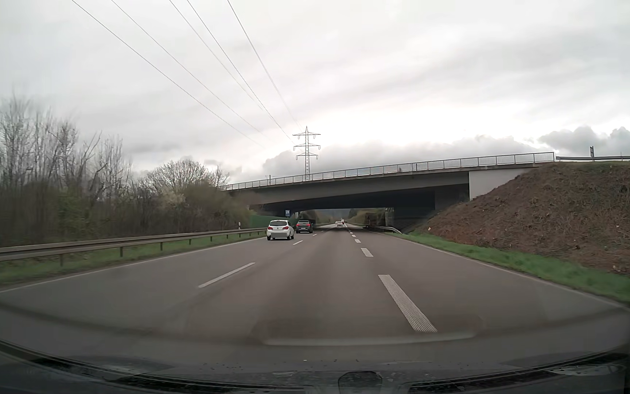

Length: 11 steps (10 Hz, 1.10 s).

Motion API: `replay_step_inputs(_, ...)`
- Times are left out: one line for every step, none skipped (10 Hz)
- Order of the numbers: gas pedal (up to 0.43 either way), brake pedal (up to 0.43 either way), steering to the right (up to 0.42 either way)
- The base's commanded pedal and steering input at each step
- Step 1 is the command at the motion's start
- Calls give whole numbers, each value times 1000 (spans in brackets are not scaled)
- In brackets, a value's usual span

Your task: Follow the waypoints while adhering to traffic rules and regulations

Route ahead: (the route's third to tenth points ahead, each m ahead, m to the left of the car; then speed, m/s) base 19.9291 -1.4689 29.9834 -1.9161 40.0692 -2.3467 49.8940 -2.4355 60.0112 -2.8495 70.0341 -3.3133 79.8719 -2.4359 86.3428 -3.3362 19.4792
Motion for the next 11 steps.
replay_step_inputs(268,0,3)
replay_step_inputs(268,0,3)
replay_step_inputs(268,0,3)
replay_step_inputs(268,0,3)
replay_step_inputs(268,0,3)
replay_step_inputs(268,0,3)
replay_step_inputs(268,0,3)
replay_step_inputs(260,0,3)
replay_step_inputs(260,0,3)
replay_step_inputs(260,0,4)
replay_step_inputs(260,0,4)
